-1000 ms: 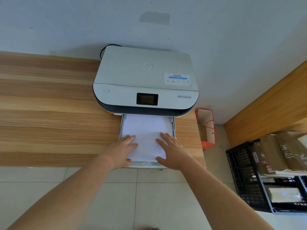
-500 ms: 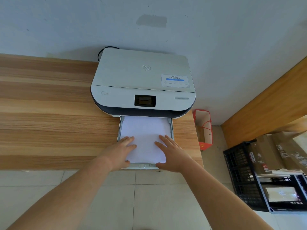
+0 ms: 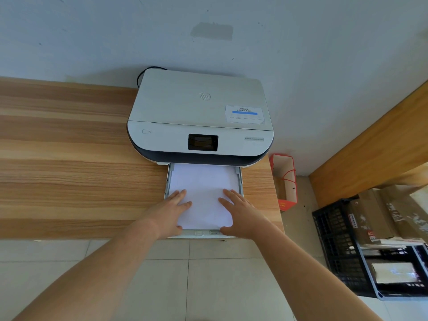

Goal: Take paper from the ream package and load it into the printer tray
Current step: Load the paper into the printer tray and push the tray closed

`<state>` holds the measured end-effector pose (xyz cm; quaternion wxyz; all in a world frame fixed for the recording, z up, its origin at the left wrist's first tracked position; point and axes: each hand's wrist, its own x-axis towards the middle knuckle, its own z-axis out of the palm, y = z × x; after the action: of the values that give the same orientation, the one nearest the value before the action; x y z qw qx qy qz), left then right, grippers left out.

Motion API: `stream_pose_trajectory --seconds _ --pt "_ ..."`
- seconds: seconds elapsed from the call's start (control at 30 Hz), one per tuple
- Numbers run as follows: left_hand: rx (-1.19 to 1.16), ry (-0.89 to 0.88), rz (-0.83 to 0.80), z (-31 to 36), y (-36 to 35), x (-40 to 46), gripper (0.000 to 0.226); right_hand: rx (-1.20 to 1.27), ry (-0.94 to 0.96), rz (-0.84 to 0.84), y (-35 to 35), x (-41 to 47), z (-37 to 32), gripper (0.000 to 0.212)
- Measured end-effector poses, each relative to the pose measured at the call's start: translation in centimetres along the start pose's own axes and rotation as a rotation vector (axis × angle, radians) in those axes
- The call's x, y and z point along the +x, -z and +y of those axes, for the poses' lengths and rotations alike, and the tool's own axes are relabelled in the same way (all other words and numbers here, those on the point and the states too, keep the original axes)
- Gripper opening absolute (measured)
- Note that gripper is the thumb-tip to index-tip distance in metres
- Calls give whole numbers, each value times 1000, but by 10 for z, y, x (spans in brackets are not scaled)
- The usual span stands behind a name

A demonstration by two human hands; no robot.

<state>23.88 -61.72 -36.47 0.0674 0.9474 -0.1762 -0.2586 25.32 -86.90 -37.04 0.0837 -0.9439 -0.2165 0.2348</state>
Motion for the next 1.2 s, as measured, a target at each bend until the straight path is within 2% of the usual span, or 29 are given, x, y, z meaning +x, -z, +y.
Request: stream_pose_trajectory --seconds 0.83,1.0,1.1,1.2 --pt "-9 35 -30 3 3 -3 74 -11 21 -26 4 2 -4 89" --pt "-46 4 0 -2 3 -4 79 152 -25 63 15 0 -3 81" --pt "-114 3 81 -10 9 -5 76 257 -114 189 24 2 2 69" --pt "-209 101 315 -19 16 -2 61 306 -244 268 27 8 9 55"
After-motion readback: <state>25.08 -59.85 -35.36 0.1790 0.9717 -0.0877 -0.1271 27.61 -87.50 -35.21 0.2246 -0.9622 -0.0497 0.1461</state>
